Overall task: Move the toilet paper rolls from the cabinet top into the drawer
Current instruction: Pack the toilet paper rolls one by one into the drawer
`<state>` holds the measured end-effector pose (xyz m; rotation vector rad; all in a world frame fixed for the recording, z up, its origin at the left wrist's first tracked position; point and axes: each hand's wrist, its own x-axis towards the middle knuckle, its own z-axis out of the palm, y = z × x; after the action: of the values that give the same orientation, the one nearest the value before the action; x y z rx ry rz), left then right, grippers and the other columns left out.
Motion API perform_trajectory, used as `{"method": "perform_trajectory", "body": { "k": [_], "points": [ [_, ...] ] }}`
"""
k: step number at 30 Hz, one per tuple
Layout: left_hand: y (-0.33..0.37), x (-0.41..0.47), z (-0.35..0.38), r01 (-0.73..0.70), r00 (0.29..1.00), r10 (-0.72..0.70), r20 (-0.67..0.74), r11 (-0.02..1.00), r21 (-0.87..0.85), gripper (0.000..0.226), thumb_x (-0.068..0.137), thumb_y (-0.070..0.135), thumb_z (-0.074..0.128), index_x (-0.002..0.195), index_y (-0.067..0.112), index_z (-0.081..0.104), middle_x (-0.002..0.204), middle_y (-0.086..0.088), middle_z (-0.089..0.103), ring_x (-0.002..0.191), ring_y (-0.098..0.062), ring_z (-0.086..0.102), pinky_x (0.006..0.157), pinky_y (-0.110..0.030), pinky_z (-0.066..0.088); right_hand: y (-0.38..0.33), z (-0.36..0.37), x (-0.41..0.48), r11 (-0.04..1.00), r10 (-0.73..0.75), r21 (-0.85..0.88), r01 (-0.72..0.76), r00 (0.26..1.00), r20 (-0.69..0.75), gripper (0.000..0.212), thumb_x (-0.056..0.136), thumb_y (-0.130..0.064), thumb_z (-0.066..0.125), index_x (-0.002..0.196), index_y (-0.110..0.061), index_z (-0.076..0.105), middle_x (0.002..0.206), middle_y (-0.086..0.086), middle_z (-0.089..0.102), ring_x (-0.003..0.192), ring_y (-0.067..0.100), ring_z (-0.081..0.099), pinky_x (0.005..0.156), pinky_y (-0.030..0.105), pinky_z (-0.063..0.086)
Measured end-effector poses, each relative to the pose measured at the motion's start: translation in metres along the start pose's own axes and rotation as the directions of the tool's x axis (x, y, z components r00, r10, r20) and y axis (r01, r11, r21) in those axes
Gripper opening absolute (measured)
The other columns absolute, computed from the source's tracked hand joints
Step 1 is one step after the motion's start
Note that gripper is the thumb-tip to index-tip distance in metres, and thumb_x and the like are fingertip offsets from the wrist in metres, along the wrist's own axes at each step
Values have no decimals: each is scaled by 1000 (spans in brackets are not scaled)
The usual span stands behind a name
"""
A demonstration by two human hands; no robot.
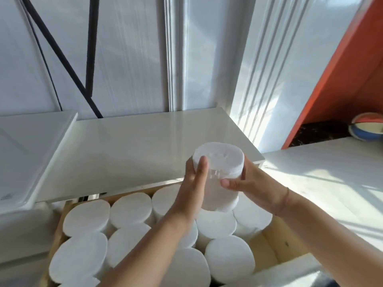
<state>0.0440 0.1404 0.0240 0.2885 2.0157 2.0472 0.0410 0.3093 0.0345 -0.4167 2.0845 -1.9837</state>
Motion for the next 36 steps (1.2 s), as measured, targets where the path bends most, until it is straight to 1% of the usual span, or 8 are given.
{"method": "perform_trajectory", "body": {
  "k": [2, 5, 11, 16, 20, 26, 31, 36],
  "points": [
    [-6, -11, 32, 51, 999, -51, 4, 998, -42, 55, 76, 77, 32, 121, 47, 40, 117, 23, 57, 105, 8, 53, 89, -22, 43, 5, -7, -34, 1000, -2, 10, 3, 995, -97, 80, 75, -50, 74, 139, -14, 43, 134, 14, 58, 125, 29, 56, 104, 43, 47],
    [-11, -28, 73, 119, 993, -117, 34, 991, -65, 48, 71, 76, 35, 111, 50, 37, 105, 24, 56, 82, 18, 54, 66, -6, 41, 12, -17, -76, 994, 95, 68, -80, 963, -254, 86, 65, -71, 69, 132, -21, 51, 124, 5, 66, 117, 24, 62, 90, 31, 55],
    [-21, -41, 117, 148, 989, -147, 18, 987, -55, 70, 65, 78, 39, 125, 41, 31, 108, 12, 57, 92, -3, 59, 53, -6, 43, 13, -37, -112, 976, 187, 161, -147, 945, -270, 51, 71, -68, 66, 108, -34, 71, 113, 2, 72, 106, 20, 69, 82, 25, 56],
    [-30, -35, 130, 231, 971, -238, -40, 965, -120, 64, 72, 74, 45, 122, 35, 35, 106, 5, 60, 94, -12, 60, 73, -31, 50, 7, -46, -107, 955, 279, 176, -239, 925, -257, 48, 80, -59, 59, 107, -21, 73, 108, 6, 74, 98, 16, 72, 73, 20, 56],
    [-33, -33, 136, 257, 957, -274, -92, 952, -164, 51, 83, 66, 47, 120, 33, 35, 104, 5, 60, 94, -13, 59, 83, -38, 51, 10, -51, -105, 940, 315, 201, -275, 925, -211, 46, 78, -59, 60, 101, -23, 77, 105, 5, 76, 96, 15, 72, 73, 20, 56],
    [-34, -43, 145, 34, 980, -60, -191, 990, -137, 58, 70, 63, 48, 118, 32, 39, 114, 5, 58, 104, -11, 56, 87, -28, 44, 25, -52, -109, 969, 196, 206, -136, 932, -305, 69, 74, -51, 70, 124, -6, 57, 114, 14, 71, 101, 23, 69, 79, 27, 57],
    [-50, -55, 144, -148, 973, 142, -180, 989, -17, 63, 67, 64, 44, 120, 30, 40, 120, 2, 55, 111, -9, 52, 93, -25, 43, 45, -47, -123, 989, 92, 137, -48, 936, -340, 59, 70, -46, 68, 120, -16, 54, 112, 8, 68, 103, 22, 66, 82, 31, 55],
    [-58, -56, 142, -180, 981, 181, -75, 983, 25, 62, 70, 62, 48, 123, 31, 37, 123, 3, 53, 111, -5, 52, 91, -19, 44, 51, -52, -133, 987, 87, 152, -44, 953, -289, 66, 68, -51, 76, 122, -21, 53, 114, 5, 67, 108, 23, 64, 86, 33, 55]
  ]
}}
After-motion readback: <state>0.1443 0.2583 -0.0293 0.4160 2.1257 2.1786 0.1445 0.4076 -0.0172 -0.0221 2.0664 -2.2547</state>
